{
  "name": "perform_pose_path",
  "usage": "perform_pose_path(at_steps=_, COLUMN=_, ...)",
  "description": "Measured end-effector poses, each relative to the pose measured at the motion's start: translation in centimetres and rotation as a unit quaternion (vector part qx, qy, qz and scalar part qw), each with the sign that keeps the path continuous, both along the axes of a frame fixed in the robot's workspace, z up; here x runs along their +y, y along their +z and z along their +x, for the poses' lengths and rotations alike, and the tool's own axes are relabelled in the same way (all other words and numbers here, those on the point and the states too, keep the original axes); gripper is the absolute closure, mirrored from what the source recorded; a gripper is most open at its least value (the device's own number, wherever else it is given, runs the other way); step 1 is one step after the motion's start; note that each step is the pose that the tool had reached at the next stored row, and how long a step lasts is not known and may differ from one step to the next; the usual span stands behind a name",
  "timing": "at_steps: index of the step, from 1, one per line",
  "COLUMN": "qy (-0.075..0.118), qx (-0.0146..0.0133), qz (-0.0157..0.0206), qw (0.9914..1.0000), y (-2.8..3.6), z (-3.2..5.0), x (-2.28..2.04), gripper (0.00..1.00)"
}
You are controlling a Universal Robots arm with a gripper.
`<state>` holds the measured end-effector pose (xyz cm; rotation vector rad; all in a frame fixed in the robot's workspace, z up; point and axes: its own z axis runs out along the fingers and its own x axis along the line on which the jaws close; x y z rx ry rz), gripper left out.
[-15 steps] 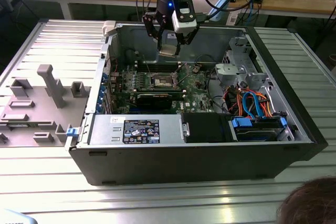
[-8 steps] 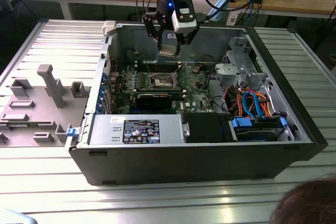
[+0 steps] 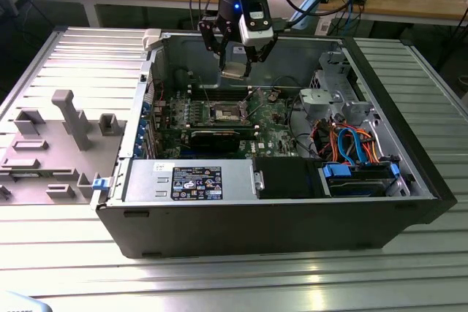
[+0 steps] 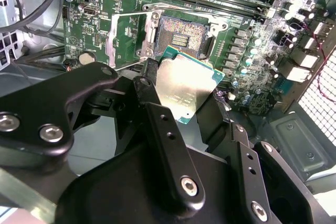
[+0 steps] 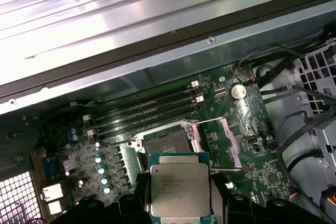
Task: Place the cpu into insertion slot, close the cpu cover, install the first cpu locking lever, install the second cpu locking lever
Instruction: 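Place the cpu into insertion slot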
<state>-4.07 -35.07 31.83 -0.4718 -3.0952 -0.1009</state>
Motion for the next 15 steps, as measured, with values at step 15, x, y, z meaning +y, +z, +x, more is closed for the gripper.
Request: perform_pose_path(at_steps=15, qy=-0.028, qx=0.0000, qz=-0.0049, qw=0.99960, y=-0.04, z=0.00, x=0.00, gripper=0.45)
